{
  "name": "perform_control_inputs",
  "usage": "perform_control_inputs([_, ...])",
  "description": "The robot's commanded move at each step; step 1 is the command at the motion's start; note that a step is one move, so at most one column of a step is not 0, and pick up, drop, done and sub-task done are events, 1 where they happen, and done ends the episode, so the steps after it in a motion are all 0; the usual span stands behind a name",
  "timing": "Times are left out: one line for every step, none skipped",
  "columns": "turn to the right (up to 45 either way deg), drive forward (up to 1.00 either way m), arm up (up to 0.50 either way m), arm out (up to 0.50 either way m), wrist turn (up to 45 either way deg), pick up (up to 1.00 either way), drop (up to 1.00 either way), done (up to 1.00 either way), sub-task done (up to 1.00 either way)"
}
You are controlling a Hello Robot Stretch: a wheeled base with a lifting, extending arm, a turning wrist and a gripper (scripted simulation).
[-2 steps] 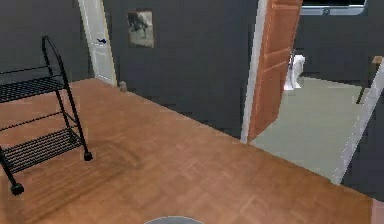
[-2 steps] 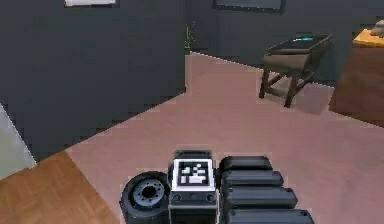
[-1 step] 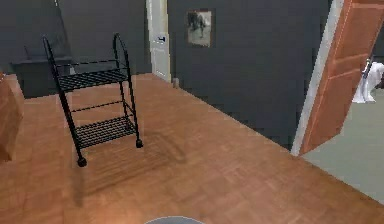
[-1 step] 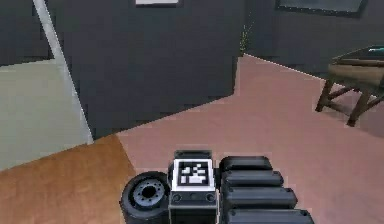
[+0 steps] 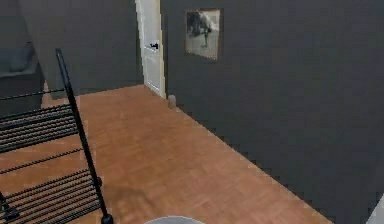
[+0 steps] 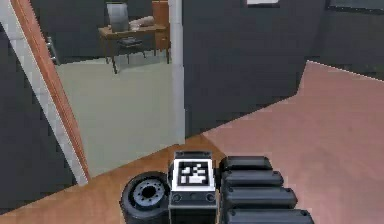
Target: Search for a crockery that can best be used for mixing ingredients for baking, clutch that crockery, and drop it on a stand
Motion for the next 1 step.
perform_control_inputs([0.0,1.0,0.0,0.0,0.0,0.0,0.0,0.0,0.0])
